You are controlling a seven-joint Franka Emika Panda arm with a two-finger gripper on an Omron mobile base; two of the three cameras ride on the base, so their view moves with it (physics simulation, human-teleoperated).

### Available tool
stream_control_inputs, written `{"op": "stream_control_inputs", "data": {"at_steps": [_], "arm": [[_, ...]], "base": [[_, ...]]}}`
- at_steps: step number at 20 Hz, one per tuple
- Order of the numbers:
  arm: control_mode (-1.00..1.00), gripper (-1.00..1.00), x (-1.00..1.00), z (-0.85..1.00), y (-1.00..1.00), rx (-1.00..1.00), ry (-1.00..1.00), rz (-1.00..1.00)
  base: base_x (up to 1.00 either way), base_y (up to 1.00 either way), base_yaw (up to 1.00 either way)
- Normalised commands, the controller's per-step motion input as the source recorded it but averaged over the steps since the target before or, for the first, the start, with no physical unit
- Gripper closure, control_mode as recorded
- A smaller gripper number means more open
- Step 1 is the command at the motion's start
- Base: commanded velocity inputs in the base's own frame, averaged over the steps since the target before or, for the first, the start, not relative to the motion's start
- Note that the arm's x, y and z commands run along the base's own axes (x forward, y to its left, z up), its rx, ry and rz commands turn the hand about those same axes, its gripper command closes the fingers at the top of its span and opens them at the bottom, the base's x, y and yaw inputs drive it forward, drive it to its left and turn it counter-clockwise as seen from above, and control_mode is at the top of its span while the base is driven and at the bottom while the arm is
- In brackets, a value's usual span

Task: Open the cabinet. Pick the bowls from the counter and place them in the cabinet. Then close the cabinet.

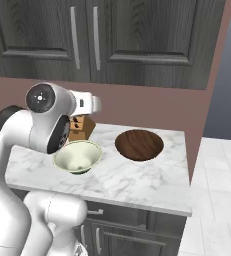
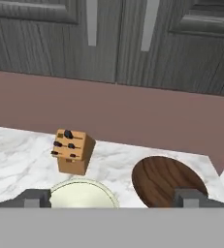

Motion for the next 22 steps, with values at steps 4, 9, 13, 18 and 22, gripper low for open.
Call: {"op": "stream_control_inputs", "data": {"at_steps": [4, 9, 13, 18, 22], "arm": [[-1.0, -1.0, -0.01, 0.6, 0.0, 0.0, -0.34, 0.0], [-1.0, -1.0, 0.0, 0.6, -0.07, 0.0, -0.3, 0.0], [-1.0, -1.0, 0.0, 0.54, -0.06, 0.0, -0.33, 0.0], [-1.0, -1.0, 0.0, 0.46, -0.02, 0.0, -0.33, 0.0], [-1.0, -1.0, 0.0, 0.37, -0.02, 0.01, -0.25, 0.0]], "base": [[0.0, 0.0, 0.0], [0.0, 0.0, 0.0], [0.0, 0.0, 0.0], [0.0, 0.0, 0.0], [0.0, 0.0, 0.0]]}}
